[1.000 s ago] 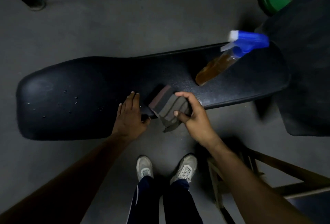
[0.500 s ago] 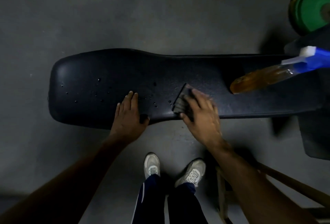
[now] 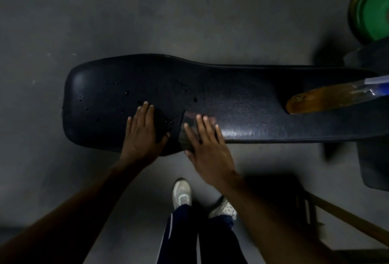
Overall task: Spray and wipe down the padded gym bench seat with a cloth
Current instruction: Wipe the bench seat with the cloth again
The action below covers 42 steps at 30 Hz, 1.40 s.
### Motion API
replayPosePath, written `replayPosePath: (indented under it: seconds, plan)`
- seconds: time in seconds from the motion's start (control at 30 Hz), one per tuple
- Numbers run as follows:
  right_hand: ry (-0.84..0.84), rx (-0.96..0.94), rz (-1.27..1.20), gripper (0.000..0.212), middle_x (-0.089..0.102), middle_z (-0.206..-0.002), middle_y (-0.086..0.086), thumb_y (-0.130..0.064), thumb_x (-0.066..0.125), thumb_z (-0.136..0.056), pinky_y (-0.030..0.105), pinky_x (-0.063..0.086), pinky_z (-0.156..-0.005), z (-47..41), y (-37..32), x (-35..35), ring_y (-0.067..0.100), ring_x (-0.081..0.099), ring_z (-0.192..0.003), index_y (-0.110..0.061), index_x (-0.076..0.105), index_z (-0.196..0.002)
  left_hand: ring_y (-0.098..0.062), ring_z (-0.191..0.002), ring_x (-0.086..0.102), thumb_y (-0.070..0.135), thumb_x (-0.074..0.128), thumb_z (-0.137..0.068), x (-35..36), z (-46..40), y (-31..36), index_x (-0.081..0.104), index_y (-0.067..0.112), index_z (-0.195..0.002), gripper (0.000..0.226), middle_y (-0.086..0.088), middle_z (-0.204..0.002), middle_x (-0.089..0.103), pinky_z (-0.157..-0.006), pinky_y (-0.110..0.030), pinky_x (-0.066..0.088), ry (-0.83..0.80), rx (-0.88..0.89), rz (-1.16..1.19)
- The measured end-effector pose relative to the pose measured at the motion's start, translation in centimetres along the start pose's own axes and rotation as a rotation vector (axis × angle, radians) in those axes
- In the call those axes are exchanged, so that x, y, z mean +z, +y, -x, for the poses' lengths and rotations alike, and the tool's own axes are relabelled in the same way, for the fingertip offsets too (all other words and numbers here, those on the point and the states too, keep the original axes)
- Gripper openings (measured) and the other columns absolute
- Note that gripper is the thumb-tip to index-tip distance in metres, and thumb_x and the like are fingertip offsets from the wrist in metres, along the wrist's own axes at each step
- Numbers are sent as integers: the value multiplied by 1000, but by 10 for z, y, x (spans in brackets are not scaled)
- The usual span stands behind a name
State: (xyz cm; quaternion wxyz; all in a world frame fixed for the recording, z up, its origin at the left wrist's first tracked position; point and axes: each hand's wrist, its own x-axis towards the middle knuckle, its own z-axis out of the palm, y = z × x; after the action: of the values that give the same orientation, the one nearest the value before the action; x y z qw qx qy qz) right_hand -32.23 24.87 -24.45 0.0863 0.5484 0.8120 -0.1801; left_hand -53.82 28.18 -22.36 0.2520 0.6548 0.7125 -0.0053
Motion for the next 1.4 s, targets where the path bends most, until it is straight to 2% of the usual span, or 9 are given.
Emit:
replayPosePath:
  seconds: [0.13,0.3,0.43,0.63,0.77,0.87,0.97,1.23,1.4]
  plan:
    - [-44,118,35,71,-4,-179,11,-52,33,-111,55,9,-133,28,18,5,31,-6,-165,-30,1,-170,-22,-156,-1,50,62,-90,-8,-6,-17,8,12,-159,95,-5,-169,2,-126,-47,2,10,-7,-12]
    - [-64,286,-74,65,-14,-178,11,-51,21,-113,54,-12,-129,-28,7,-13,33,-17,-164,-33,-8,-169,-21,-156,-4,51,58,-92,-6,-3,-47,6,14,-160,92,-3,-169,-2,-126,-48,2,21,-43,-31]
    - [-11,148,-79,67,-8,-178,14,-49,27,-113,56,-5,-131,-65,-41,-15,35,-11,-165,-29,-2,-170,-19,-156,-7,56,45,-95,-2,6,-63,4,14,-160,87,-2,-170,-4,-125,-49,2,46,-2,-65]
    - [-71,-53,57,67,0,-179,7,-47,33,-111,57,12,-132,-2,-46,9,32,1,-166,-32,5,-170,-16,-155,-9,60,39,-94,-4,6,-75,2,18,-161,87,1,-169,-7,-125,-51,6,11,34,-66]
    - [-95,138,67,63,-6,-179,5,-46,25,-113,56,1,-131,-9,0,-9,31,-7,-165,-34,-1,-169,-15,-153,-19,62,37,-96,-2,5,-78,-7,20,-160,88,3,-168,-18,-125,-51,-1,-17,45,-43]
    - [-40,337,-37,63,-5,-179,8,-49,14,-112,55,-3,-131,-65,18,-32,32,-7,-166,-33,-2,-170,-15,-153,-20,62,33,-99,2,6,-81,-8,19,-160,85,2,-167,-19,-124,-51,-3,2,73,-33]
    - [-37,408,-157,64,-8,-179,11,-49,20,-113,58,-4,-131,-135,10,-53,35,-10,-165,-31,1,-170,-15,-153,-21,61,33,-99,6,5,-83,-9,19,-160,85,3,-167,-21,-124,-52,-3,5,76,-33]
    - [-104,-21,17,66,-13,-179,5,-49,25,-113,56,-2,-132,-133,-48,-49,31,-12,-165,-32,-3,-170,-15,-152,-23,63,28,-96,8,4,-82,-10,17,-160,88,2,-167,-22,-124,-51,-3,-24,60,-69]
    - [-6,297,18,63,0,-180,2,-48,26,-113,56,1,-131,-110,20,-55,31,1,-166,-35,4,-170,-16,-152,-24,63,29,-97,7,3,-81,-13,16,-159,88,1,-166,-25,-125,-51,-3,-29,57,-84]
